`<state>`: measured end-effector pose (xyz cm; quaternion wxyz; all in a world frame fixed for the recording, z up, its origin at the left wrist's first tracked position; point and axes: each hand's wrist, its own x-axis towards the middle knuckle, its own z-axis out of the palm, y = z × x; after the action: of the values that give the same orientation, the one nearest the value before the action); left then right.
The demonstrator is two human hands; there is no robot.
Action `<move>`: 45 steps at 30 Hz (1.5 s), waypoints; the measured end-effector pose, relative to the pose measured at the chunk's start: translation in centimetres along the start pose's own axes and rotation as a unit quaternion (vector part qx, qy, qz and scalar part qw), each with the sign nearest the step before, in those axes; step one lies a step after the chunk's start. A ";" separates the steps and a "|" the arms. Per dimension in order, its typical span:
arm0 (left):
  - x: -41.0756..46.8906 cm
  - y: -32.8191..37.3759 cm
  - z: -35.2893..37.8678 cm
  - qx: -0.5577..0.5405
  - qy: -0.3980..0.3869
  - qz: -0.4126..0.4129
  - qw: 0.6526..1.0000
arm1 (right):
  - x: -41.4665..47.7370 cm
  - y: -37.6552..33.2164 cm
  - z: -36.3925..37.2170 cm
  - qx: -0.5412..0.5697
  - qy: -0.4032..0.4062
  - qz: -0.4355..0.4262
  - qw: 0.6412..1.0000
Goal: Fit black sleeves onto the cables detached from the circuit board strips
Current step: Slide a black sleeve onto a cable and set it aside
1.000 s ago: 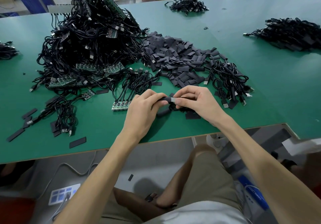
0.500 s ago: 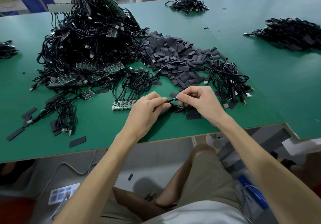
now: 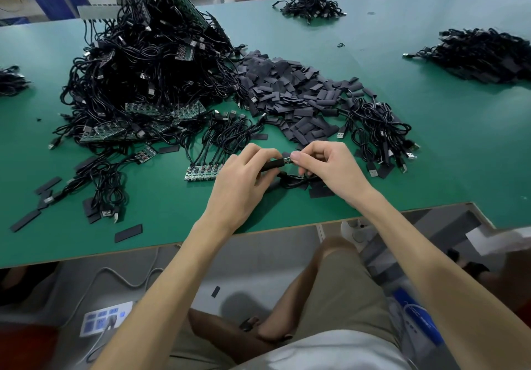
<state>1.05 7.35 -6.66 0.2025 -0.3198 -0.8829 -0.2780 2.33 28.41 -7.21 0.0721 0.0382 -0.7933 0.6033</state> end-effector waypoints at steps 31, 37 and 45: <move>-0.1 -0.8 0.5 -0.019 0.028 -0.004 0.999 | -0.1 -0.3 -0.2 0.013 -0.073 -0.019 0.997; -0.2 -0.5 0.4 -0.035 -0.012 0.016 0.999 | 0.0 0.0 -0.1 0.015 -0.089 -0.013 0.996; -0.2 -0.5 0.3 -0.032 -0.003 0.030 0.999 | 0.0 0.1 -0.2 0.029 -0.109 -0.012 0.994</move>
<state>0.82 7.13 -7.14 0.1978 -0.3530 -0.8643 -0.2987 2.31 28.63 -7.24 -0.0089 0.1152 -0.7781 0.6174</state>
